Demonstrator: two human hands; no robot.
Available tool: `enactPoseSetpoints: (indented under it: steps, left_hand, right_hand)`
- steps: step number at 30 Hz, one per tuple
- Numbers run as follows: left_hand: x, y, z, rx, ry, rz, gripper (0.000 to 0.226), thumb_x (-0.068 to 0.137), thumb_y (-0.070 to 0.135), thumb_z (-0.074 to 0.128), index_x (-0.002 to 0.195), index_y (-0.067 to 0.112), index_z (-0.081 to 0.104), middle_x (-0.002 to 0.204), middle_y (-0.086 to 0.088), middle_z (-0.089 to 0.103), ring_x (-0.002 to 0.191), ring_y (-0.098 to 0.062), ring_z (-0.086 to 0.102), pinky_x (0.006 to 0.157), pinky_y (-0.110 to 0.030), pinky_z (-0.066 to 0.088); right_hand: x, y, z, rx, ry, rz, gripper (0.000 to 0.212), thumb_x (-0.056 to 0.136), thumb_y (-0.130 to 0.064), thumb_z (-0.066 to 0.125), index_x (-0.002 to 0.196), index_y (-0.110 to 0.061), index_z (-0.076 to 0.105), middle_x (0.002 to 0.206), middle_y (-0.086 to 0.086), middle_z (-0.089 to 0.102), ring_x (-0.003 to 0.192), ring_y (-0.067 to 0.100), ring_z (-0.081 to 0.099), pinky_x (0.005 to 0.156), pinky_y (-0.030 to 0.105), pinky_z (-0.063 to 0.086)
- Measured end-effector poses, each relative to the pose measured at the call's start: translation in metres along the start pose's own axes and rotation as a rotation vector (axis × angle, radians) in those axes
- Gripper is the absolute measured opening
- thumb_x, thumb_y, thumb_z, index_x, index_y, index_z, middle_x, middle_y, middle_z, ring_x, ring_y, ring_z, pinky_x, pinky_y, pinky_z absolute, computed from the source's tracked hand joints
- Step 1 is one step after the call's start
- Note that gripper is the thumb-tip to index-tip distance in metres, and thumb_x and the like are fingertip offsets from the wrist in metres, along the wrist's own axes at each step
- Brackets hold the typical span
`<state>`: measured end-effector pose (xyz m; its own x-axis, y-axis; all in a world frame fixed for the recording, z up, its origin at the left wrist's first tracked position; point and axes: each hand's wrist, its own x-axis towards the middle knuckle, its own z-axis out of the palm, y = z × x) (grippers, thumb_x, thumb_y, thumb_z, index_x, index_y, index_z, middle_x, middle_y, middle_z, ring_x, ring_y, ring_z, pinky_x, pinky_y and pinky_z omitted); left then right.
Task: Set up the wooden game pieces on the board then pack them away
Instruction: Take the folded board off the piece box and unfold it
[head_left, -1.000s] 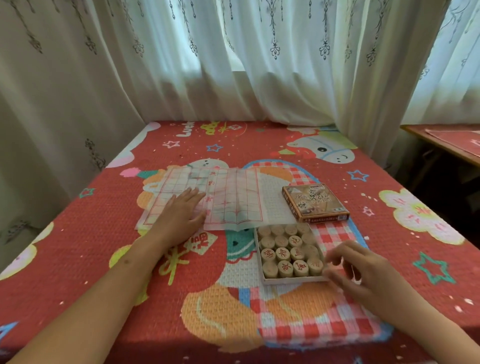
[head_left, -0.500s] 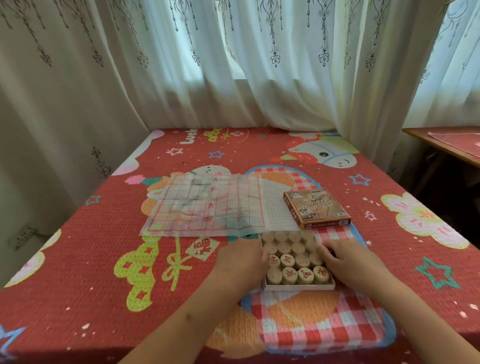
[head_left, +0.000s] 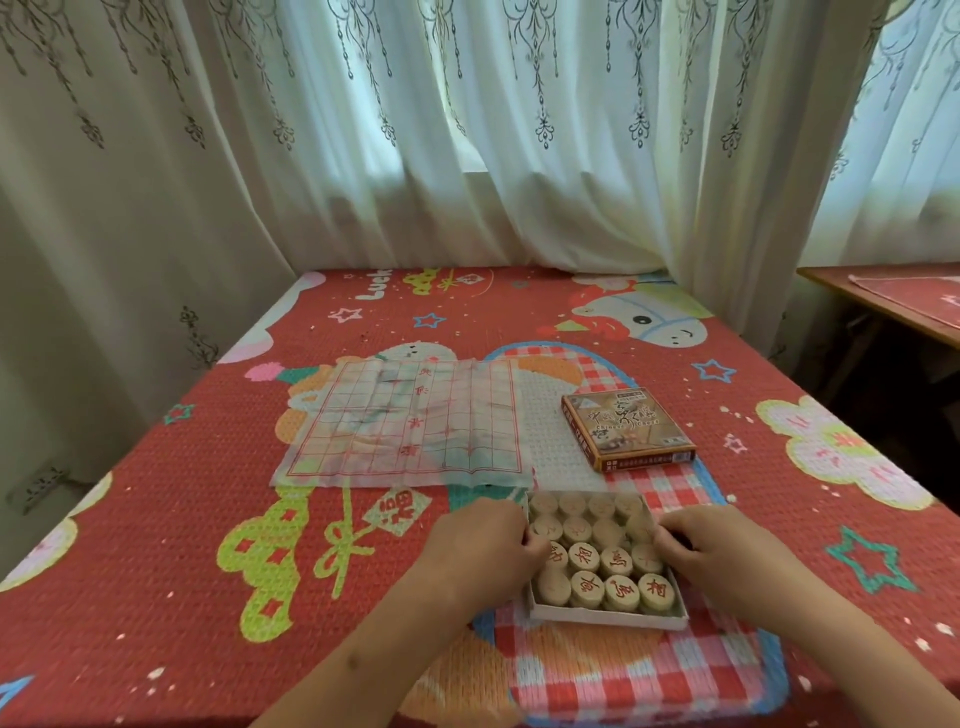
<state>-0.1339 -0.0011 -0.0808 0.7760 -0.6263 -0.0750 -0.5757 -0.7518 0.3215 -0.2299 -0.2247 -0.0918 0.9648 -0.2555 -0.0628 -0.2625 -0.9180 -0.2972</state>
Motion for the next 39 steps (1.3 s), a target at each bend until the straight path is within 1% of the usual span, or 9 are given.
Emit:
enactPoseSetpoints:
  steps: [4, 13, 24, 26, 29, 31, 33, 36, 39]
  left_hand:
    - [0.008, 0.008, -0.006, -0.046, 0.054, -0.001, 0.035, 0.092, 0.037, 0.045, 0.062, 0.018, 0.046, 0.055, 0.004, 0.041, 0.047, -0.012, 0.033, 0.047, -0.027, 0.030]
    - [0.105, 0.029, -0.020, -0.108, 0.183, -0.075, 0.036, 0.094, 0.041, 0.047, 0.072, 0.015, 0.056, 0.074, -0.002, 0.063, 0.066, -0.021, 0.060, 0.060, -0.032, 0.048]
    - [0.166, 0.041, 0.000, -0.081, 0.212, -0.053, 0.030, 0.096, 0.030, 0.039, 0.075, 0.013, 0.052, 0.076, -0.005, 0.056, 0.068, -0.024, 0.053, 0.058, -0.030, 0.039]
    - [0.160, 0.026, -0.005, -0.081, 0.285, 0.023, 0.040, 0.098, 0.032, 0.037, 0.064, 0.014, 0.049, 0.064, -0.002, 0.053, 0.056, -0.020, 0.049, 0.052, -0.027, 0.038]
    - [0.141, -0.021, -0.022, -0.047, 0.473, 0.081, 0.041, 0.100, 0.030, 0.036, 0.066, 0.014, 0.050, 0.059, 0.002, 0.048, 0.050, -0.014, 0.043, 0.050, -0.029, 0.042]
    - [0.129, -0.064, -0.032, -0.021, 0.538, 0.038, 0.034, 0.100, 0.028, 0.036, 0.075, 0.015, 0.055, 0.069, 0.002, 0.054, 0.061, -0.016, 0.052, 0.058, -0.032, 0.049]
    - [0.120, -0.106, -0.037, -0.019, 0.501, -0.014, 0.028, 0.100, 0.028, 0.036, 0.094, 0.017, 0.061, 0.093, 0.000, 0.061, 0.086, -0.019, 0.059, 0.074, -0.037, 0.052]
    - [0.104, -0.148, -0.036, -0.015, 0.375, -0.089, 0.035, 0.101, 0.030, 0.036, 0.131, 0.023, 0.054, 0.138, 0.001, 0.052, 0.123, -0.020, 0.050, 0.103, -0.039, 0.042]
    - [0.092, -0.167, -0.032, -0.023, 0.307, -0.116, 0.047, 0.103, 0.029, 0.033, 0.150, 0.024, 0.035, 0.159, 0.002, 0.029, 0.146, -0.015, 0.025, 0.118, -0.033, 0.019]
  right_hand:
    - [0.006, 0.005, -0.016, -0.017, -0.020, 0.011, 0.043, 0.098, -0.036, 0.043, 0.060, -0.017, 0.044, 0.052, -0.004, 0.042, 0.043, 0.008, 0.028, 0.048, 0.027, 0.025]
    - [0.100, 0.032, -0.070, -0.046, 0.019, 0.038, 0.042, 0.097, -0.037, 0.048, 0.065, -0.013, 0.061, 0.063, 0.001, 0.064, 0.054, 0.015, 0.050, 0.053, 0.031, 0.038]
    - [0.176, 0.072, -0.065, -0.153, -0.053, 0.133, 0.047, 0.099, -0.042, 0.044, 0.084, -0.004, 0.068, 0.083, 0.012, 0.071, 0.074, 0.027, 0.063, 0.063, 0.035, 0.044]
    - [0.172, 0.069, -0.064, -0.168, 0.027, 0.196, 0.048, 0.099, -0.046, 0.038, 0.086, -0.010, 0.067, 0.086, 0.008, 0.070, 0.077, 0.026, 0.063, 0.069, 0.035, 0.049]
    - [0.144, 0.038, -0.059, -0.191, 0.433, 0.203, 0.045, 0.099, -0.046, 0.034, 0.080, -0.015, 0.060, 0.070, 0.001, 0.059, 0.067, 0.021, 0.057, 0.064, 0.034, 0.049]
    - [0.121, -0.007, -0.047, -0.160, 0.608, 0.039, 0.040, 0.100, -0.042, 0.037, 0.081, -0.015, 0.060, 0.063, -0.003, 0.054, 0.056, 0.016, 0.055, 0.054, 0.028, 0.045]
    - [0.106, -0.056, -0.029, -0.139, 0.580, -0.148, 0.036, 0.100, -0.042, 0.037, 0.091, -0.017, 0.063, 0.074, -0.005, 0.059, 0.060, 0.013, 0.057, 0.056, 0.028, 0.050]
    - [0.108, -0.124, 0.008, -0.158, 0.388, -0.343, 0.041, 0.101, -0.041, 0.032, 0.127, -0.020, 0.055, 0.123, -0.001, 0.059, 0.105, 0.017, 0.058, 0.093, 0.034, 0.046]
    - [0.124, -0.176, 0.044, -0.153, 0.214, -0.397, 0.049, 0.102, -0.031, 0.030, 0.149, -0.017, 0.030, 0.157, 0.004, 0.028, 0.140, 0.025, 0.031, 0.114, 0.041, 0.027]
